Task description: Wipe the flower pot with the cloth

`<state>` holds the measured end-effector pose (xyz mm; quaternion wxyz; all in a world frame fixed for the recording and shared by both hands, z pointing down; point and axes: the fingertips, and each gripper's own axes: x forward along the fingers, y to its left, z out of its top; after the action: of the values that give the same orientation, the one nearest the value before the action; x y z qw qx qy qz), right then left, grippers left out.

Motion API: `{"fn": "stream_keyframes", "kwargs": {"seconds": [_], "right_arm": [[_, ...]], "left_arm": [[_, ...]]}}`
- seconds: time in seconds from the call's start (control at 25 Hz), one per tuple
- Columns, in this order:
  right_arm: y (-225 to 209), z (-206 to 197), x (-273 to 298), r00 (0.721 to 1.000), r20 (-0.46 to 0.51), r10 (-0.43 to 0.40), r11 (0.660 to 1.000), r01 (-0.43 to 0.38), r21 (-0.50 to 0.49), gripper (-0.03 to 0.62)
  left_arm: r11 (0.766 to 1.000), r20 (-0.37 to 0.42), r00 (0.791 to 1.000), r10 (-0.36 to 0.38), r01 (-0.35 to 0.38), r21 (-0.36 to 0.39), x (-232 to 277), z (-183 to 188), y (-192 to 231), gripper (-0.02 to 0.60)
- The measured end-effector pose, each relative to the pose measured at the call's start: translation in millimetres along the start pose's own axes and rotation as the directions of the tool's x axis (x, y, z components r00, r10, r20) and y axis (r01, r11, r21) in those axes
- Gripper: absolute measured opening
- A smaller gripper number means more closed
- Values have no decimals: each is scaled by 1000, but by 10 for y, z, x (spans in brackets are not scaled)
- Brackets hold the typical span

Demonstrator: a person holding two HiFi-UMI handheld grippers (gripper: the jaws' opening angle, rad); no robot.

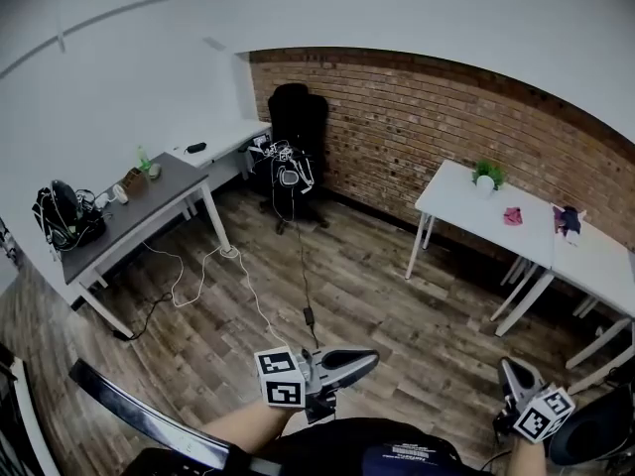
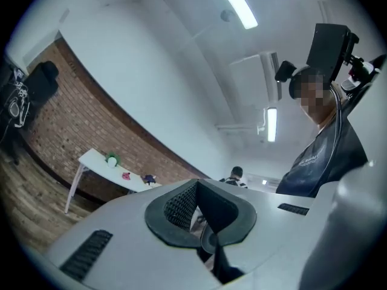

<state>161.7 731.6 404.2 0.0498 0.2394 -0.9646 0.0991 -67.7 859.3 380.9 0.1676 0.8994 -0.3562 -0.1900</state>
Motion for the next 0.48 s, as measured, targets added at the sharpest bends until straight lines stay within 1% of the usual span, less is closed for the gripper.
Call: {"fn": "stream_keyframes", "kwargs": {"seconds": [0.12,0.2,0.32,0.4,0.48], "right_arm": [[-439,97,-24,1000,-2,14,1000,-14,-19,0],[-661,132,-40,1000,8,15,1000,-15,-14,0],[-944,118,-44,1000,14,7,1000,-7,-2,0],[-1120,94,3,1000,5,-3,1000,3,5,0],[-1277,78,62,1000,-2,-18,1000,18,14,0]], "left_arm": [[1000,21,1000,-4,5,-23,484,22,73,2],[1000,0,1000,-15,15,-23,709,-25,96,2],[1000,-35,999,-16,15,-15,936,-75,217,2],[999,-30,999,-13,12,-33,1067,-65,372,2],[998,-34,999,-29,27,-54,1228,-69,554,2]]}}
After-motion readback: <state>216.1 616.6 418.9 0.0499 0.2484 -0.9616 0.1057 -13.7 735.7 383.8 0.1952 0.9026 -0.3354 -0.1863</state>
